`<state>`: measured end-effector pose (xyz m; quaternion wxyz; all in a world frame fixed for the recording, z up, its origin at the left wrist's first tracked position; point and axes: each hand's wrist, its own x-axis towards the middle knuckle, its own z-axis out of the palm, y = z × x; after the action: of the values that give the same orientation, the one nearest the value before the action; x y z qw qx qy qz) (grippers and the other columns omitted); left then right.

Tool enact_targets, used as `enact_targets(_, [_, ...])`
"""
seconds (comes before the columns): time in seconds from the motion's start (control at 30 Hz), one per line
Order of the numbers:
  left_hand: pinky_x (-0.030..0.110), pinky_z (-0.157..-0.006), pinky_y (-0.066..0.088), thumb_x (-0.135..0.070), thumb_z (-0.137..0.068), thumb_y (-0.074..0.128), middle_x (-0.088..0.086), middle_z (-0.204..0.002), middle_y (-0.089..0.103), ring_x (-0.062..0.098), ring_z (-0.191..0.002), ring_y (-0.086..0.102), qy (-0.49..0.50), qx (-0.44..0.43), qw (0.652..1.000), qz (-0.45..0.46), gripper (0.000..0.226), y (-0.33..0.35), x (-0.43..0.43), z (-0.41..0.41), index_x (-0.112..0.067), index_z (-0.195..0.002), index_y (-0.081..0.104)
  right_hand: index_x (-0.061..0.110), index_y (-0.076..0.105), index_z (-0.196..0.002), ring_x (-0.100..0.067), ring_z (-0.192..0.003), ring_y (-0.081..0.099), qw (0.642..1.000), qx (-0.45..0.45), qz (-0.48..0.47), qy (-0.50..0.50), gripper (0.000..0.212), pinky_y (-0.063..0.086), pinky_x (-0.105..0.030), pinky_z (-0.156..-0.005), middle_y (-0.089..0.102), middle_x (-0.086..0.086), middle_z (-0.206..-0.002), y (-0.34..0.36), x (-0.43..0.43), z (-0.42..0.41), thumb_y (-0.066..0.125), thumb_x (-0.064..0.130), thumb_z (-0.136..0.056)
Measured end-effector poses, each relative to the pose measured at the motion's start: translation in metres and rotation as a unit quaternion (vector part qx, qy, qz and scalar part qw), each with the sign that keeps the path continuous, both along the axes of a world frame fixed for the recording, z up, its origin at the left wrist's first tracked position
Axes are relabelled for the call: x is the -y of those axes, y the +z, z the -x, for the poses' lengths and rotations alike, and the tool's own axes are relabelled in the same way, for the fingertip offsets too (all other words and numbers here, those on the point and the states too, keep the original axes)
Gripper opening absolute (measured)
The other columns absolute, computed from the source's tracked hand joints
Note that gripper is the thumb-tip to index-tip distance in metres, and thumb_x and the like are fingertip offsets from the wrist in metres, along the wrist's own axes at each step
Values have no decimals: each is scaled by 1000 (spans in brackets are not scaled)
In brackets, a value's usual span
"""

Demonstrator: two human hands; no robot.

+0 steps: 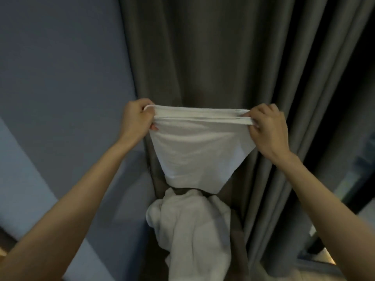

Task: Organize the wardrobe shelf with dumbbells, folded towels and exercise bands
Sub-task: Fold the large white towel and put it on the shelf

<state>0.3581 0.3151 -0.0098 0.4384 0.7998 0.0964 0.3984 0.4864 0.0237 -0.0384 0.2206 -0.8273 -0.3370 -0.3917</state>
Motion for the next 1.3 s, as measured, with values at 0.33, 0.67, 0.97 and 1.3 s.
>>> enact_targets(0.33, [25,-42,40,-1,-76,44,-8,-43,54,7,-43,50,34,-147,988,21,35,-161,37,103,-23,-57,63,12,73,-91,-24,-82,60,984,-147,75,66,19,34,-28,-75,64,-3,-91,-146,44,105,59,5,-80])
enact_targets(0.67, [28,-45,30,-14,-78,49,-11,-42,44,8,-43,37,3,-82,995,49,33,-290,43,152,-25,-49,57,13,72,-74,-10,-64,55,985,-131,-43,104,31,42,-17,-56,60,7,-79,-281,61,188,43,22,-73])
enact_targets(0.97, [13,-38,36,-4,-89,51,-11,-51,52,8,-46,48,-15,-81,996,14,35,-354,63,249,-24,-62,60,13,74,-77,-9,-67,53,986,-139,-29,89,18,40,-19,-56,57,10,-82,-344,78,279,58,8,-70])
enact_targets(1.3, [27,-40,53,10,-87,52,9,-61,62,16,-39,60,-77,-176,978,78,30,-440,82,341,-12,-73,67,37,69,-76,1,-71,55,960,-246,100,94,26,38,-13,-57,56,22,-82,-411,114,352,71,11,-70])
